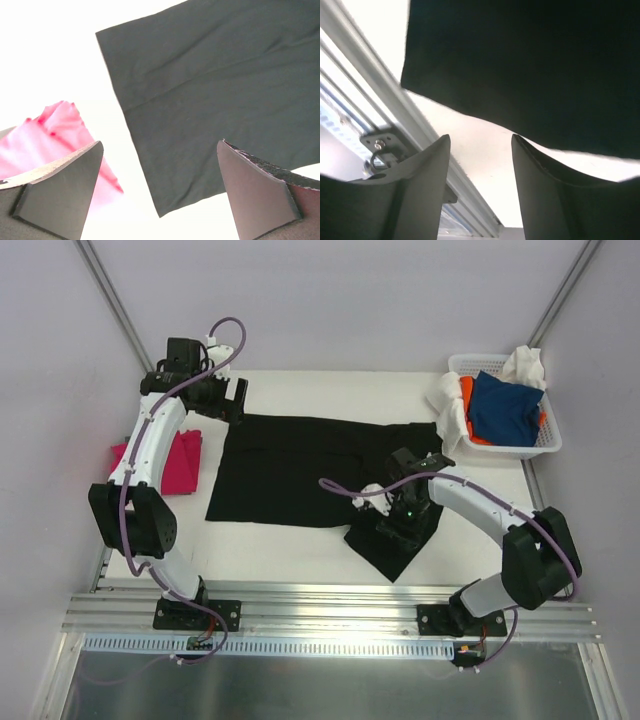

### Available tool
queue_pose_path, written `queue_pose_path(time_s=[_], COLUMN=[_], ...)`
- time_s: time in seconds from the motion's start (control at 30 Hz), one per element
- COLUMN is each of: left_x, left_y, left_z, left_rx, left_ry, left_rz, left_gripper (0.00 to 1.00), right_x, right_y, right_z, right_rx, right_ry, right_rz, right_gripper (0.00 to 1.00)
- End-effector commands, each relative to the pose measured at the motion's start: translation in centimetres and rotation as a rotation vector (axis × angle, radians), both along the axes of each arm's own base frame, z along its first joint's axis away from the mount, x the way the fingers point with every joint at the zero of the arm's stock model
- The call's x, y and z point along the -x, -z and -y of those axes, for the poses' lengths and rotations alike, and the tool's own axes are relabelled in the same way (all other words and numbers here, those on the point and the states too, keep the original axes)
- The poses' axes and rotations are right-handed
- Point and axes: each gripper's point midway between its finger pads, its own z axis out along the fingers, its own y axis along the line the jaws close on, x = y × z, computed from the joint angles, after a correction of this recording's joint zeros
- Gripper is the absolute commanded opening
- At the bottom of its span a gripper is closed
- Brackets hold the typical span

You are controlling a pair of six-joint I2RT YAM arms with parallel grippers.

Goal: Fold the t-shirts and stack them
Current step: Fold the tshirt

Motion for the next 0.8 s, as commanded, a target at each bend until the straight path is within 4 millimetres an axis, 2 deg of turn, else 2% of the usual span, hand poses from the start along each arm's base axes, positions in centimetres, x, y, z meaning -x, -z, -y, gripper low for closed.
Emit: queue_pose_path(time_s=[0.0,0.03,0.13,0.4,0.53,0.63,0.77], left_x=[0.3,0.4,1.2,2.0,2.2,2.5,3.1], left_y=[1.9,1.7,1.7,2.4,2.5,2.5,2.7], left_z=[-2.5,-2.7,-2.3,-3.4,-3.2,-3.2,-3.2], left_rx=[-0.112,-0.106,-0.084,-0.139,-0.128,-0.126,-0.124], left_ry=[-0.070,-0.085,-0.084,-0.088,-0.089,-0.094,-0.094], left_rz=[0.012,0.018,0.011,0.002,-0.002,-0.005,-0.011], left_gripper=[0.99,0.99,0.99,0.99,0.99,0.99,0.99], right_x=[2.2,3.1,4.1,7.7,9.2,9.6,9.3], right_y=[2.1,2.9,3.5,4.0,4.5,5.4,6.5], right_z=[-0.8,-0.4,-0.8,-3.1,-3.5,-3.2,-3.3], right_rx=[-0.081,-0.077,-0.096,-0.134,-0.140,-0.124,-0.108], right_ry=[-0.152,-0.158,-0.199,-0.383,-0.396,-0.410,-0.416], right_rz=[-0.033,-0.054,-0.065,-0.029,-0.040,-0.037,-0.036], right_gripper=[0.53,0.51,0.49,0.44,0.42,0.42,0.35])
